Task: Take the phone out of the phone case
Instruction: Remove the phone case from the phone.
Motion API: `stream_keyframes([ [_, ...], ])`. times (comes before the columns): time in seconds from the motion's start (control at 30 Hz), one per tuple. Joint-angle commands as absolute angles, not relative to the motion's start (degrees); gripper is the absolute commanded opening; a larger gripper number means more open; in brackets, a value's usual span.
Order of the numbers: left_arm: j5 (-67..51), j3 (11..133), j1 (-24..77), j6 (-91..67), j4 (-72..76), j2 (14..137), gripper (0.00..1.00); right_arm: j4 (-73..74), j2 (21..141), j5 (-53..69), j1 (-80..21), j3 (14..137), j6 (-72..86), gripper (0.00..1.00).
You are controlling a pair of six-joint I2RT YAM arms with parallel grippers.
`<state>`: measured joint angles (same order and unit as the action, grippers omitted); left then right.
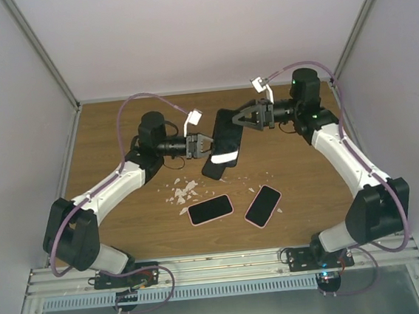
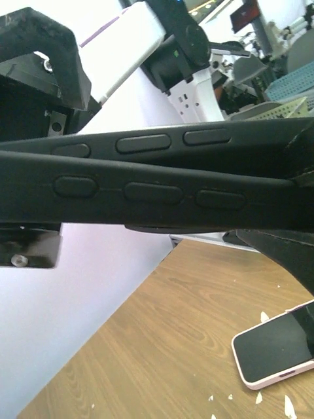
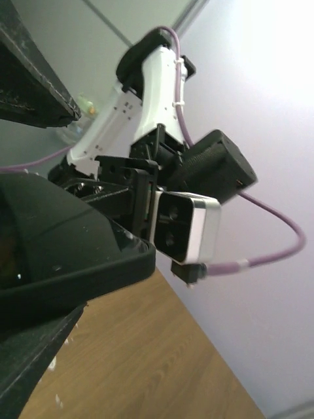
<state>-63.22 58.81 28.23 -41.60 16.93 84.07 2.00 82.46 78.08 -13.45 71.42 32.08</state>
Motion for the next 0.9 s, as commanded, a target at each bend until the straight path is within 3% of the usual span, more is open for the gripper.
stream_keyframes([
  [0.0,-61.39,57.07,26.53,-48.56,25.65,83.16,0.0,11.25,82.88,74.73,-10.7,76.1,22.3,0.74],
  [0.27,-53.87,57.27,24.43,-53.81,18.58,82.97,0.0,22.31,80.38,56.93,-10.94,79.43,6.25,0.85],
  [0.53,-47.81,57.44,23.19,-61.75,13.87,84.42,0.0,24.22,78.71,37.63,-16.33,77.76,-3.86,0.84],
  [0.87,-46.58,55.22,21.82,-67.75,13.95,86.01,0.02,22.64,78.24,27.69,-26.23,75.51,-12.64,0.79],
])
